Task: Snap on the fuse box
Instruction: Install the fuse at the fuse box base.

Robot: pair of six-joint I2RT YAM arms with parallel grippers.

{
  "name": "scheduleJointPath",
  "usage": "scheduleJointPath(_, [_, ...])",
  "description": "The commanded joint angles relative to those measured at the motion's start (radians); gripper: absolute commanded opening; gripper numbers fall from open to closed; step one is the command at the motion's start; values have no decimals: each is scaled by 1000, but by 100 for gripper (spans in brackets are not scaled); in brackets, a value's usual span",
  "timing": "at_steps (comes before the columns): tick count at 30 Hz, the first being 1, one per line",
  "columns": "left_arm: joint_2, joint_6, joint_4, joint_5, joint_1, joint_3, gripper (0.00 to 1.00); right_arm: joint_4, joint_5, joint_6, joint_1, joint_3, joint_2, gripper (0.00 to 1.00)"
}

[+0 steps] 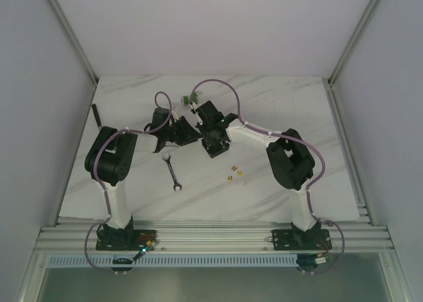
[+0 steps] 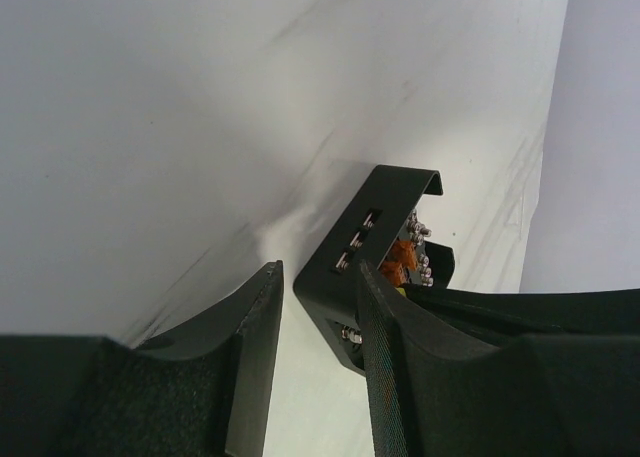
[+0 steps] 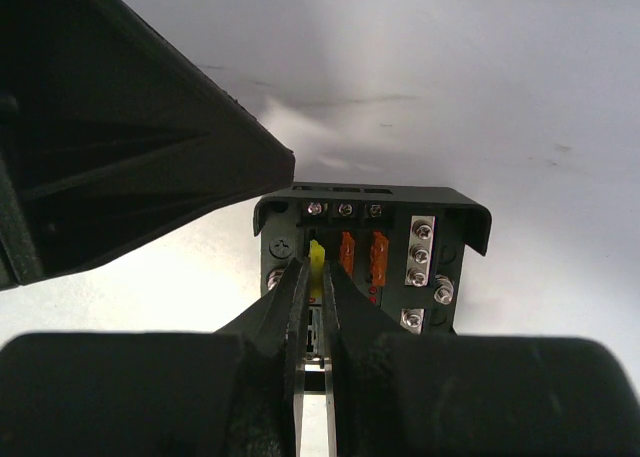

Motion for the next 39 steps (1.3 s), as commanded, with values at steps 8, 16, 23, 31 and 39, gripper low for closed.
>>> scheduleJointPath(8, [9,-5,-7,26,5,26,45,3,20,-8,17,-3,0,19])
scheduleJointPath(16, [11,-7,-8,27,5,26,45,3,29,-9,18,-6,-8,24])
scheduleJointPath(23, [11,-6,-8,29,5,25,45,3,57,-4,18,-12,-19,25])
scheduleJointPath(31, [12,-6,-8,29,5,27,45,3,65,-4,18,-12,-19,25])
scheduleJointPath(39, [11,-6,-10,31,5,27,45,8,75,0,18,-17,-31,25])
